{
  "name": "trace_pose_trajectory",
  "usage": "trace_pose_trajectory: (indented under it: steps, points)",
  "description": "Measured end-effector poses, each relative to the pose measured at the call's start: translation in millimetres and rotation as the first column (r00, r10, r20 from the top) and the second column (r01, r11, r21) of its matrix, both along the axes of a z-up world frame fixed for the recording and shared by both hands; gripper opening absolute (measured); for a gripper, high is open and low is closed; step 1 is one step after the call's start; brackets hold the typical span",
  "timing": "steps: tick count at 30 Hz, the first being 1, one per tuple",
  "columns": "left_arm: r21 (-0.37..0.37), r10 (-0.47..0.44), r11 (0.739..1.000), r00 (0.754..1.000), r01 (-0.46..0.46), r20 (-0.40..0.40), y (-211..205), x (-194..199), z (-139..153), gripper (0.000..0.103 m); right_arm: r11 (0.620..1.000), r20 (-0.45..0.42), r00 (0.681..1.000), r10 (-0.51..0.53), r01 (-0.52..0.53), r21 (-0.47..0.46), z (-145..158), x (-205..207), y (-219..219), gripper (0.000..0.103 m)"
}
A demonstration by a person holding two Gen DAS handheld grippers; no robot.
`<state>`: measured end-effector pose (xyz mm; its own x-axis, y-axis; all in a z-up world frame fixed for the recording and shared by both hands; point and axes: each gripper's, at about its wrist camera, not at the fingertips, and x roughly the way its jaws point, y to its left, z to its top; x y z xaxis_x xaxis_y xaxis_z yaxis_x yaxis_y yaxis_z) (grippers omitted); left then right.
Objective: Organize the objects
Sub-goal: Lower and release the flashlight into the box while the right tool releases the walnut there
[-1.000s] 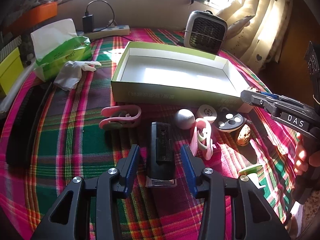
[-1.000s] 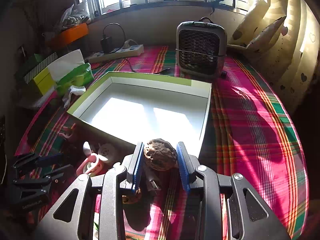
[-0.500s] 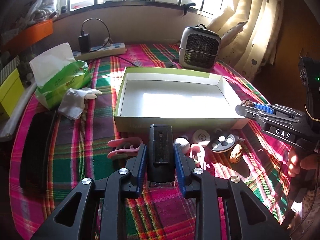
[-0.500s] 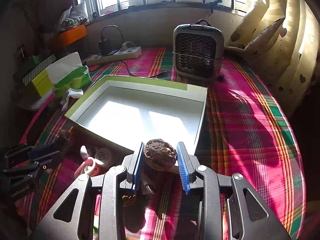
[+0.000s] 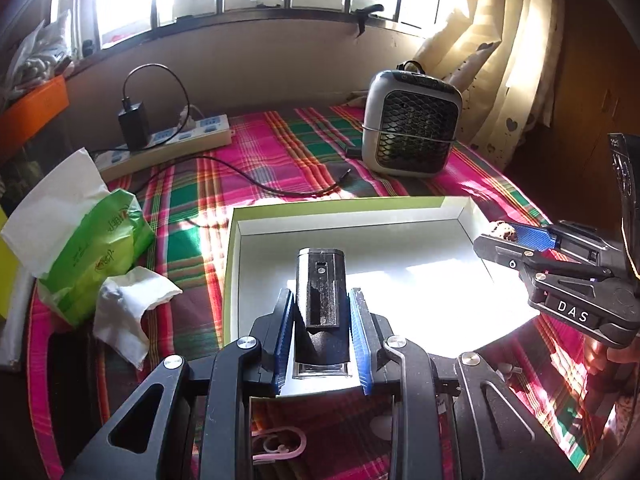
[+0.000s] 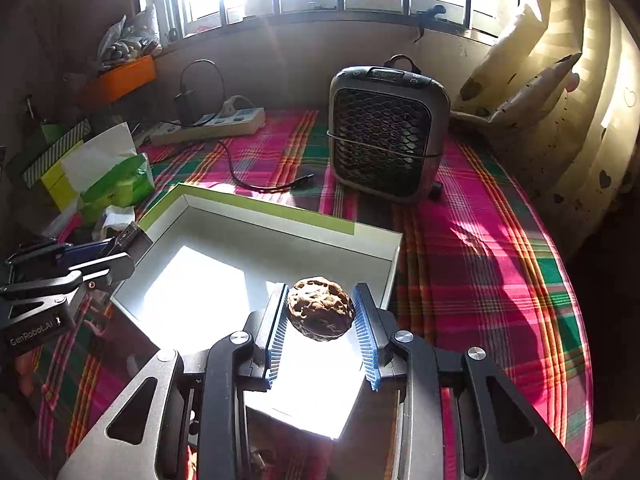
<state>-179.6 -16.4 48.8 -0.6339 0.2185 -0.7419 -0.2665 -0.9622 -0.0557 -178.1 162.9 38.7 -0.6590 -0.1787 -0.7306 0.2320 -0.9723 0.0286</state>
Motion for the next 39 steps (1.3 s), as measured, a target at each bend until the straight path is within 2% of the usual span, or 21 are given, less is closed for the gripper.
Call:
trace_pose_trajectory:
  steps: [7,14,19,32,34,36,38,39]
  points:
    - [-0.03,0.013,0.999,0.999,-0.011,0.042,-2.1,-32.9,-14.9,0.025,0.999,0.053,0.999,-0.012,0.009,0.047,-17.3,-35.3,-3.4,0.034]
    - [-0.051,0.009,0.999,0.998,-0.006,0.064,-1.8,-48.8,-24.1,0.025,0.998,0.084,0.996,-0.008,0.002,0.067,-28.9,-51.3,-6.2,0.034]
    - [-0.058,0.012,0.998,0.996,-0.006,0.093,-0.7,-56.2,-33.4,0.025,0.995,0.085,0.996,-0.002,-0.006,0.097,-31.6,-55.1,-11.3,0.034]
    - [-0.078,0.012,0.997,0.996,-0.005,0.086,3.7,-57.8,-33.7,0.027,0.991,0.093,0.996,0.013,-0.026,0.131,-35.4,-56.0,-18.3,0.034]
    - [-0.071,0.01,0.997,0.996,-0.003,0.088,3.3,-56.8,-33.8,0.029,0.992,0.093,0.995,0.031,-0.043,0.123,-35.1,-54.9,-19.4,0.039]
    - [-0.063,0.011,0.998,0.996,-0.005,0.092,2.0,-55.3,-33.7,0.031,0.992,0.076,0.996,0.041,-0.05,0.117,-32.5,-51.5,-20.8,0.057]
    - [-0.047,0.014,0.999,0.995,-0.01,0.098,-0.2,-52.8,-33.3,0.031,0.993,0.052,0.998,0.036,-0.041,0.109,-28.5,-47.3,-20.1,0.067]
    - [-0.039,0.015,0.999,0.995,-0.011,0.1,-1.4,-51.0,-33.0,0.031,0.995,0.046,0.998,0.033,-0.037,0.097,-26.6,-45.2,-18.6,0.067]
